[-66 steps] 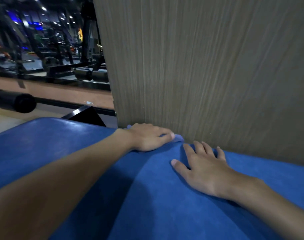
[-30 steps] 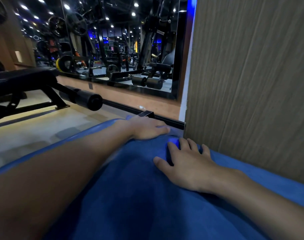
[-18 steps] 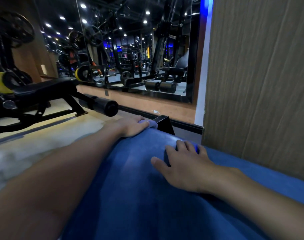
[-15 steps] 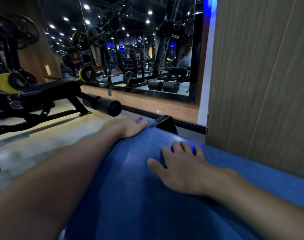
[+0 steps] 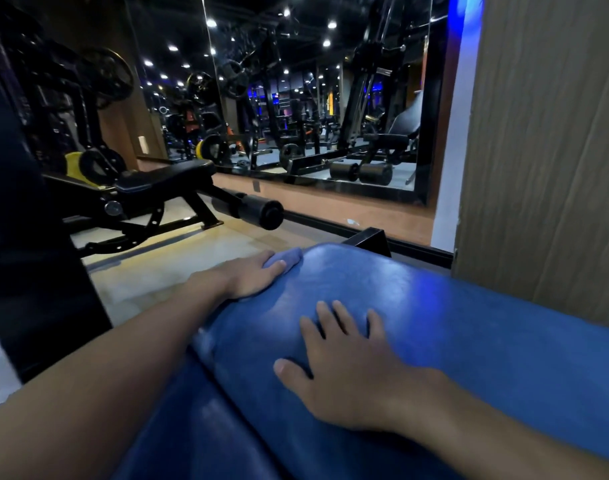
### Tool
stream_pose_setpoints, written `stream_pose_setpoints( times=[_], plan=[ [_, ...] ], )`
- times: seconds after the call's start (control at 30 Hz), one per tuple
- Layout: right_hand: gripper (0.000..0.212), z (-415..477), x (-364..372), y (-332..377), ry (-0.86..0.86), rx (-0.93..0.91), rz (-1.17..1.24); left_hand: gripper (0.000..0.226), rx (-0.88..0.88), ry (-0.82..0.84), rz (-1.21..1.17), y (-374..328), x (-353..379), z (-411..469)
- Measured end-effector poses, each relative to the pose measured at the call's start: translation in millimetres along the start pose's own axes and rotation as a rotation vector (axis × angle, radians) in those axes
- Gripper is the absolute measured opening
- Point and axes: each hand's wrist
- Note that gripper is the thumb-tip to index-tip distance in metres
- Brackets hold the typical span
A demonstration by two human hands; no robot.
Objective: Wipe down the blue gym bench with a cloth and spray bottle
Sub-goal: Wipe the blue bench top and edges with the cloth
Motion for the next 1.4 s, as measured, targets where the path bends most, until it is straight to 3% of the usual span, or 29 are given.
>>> stream_pose_setpoints(
  times=[0.4,0.5,0.67,0.83,0.93,1.07,1.13,1.23,1.33,1.4],
  plan=[
    [0.081,-1.8,6.2,6.3,-0.063,0.139,-0.045,0.061,-0.032,0.033,-0.033,63.5,-12.8,-58.5],
    [0.071,-13.2,4.5,13.4,-0.099,0.197,-0.046,0.066,-0.009,0.036,-0.013,64.2,-14.8,-76.2],
    [0.050,-50.1,5.0,32.0,-0.187,0.175,0.041,0.057,-0.022,-0.153,0.174,67.9,-21.6,-109.6],
    [0.048,-79.9,-4.1,51.7,-0.264,0.195,0.147,0.050,0.157,-0.288,0.161,53.5,-21.3,-166.9],
    [0.049,-81.7,-14.8,63.9,-0.413,0.189,0.385,0.054,0.246,-0.304,0.080,45.9,-13.1,-211.0],
    [0.073,-85.5,-29.1,80.5,-0.490,0.206,1.170,0.052,0.378,-0.343,-0.077,29.8,-13.1,-262.5],
    [0.064,-90.3,-36.2,84.0,-0.453,0.196,1.459,0.051,0.409,-0.342,-0.175,16.6,-15.6,-281.2],
    [0.044,-84.2,-40.4,79.4,-0.542,0.164,1.592,0.057,0.401,-0.269,-0.289,0.5,-15.3,-295.3],
    [0.051,-78.6,-44.6,77.4,-0.642,0.154,1.534,0.062,0.288,-0.151,-0.576,-0.9,-17.3,-299.6],
    [0.044,-76.0,-46.7,77.4,-0.632,0.085,1.516,0.067,0.141,-0.149,-0.755,9.7,-22.1,-297.3]
  ],
)
Point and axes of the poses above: each hand's wrist, its own z-axis towards the middle knuckle, its own x-axis out of the palm, y = z × x, and after that the axes turned 11 degrees about -x, right-handed
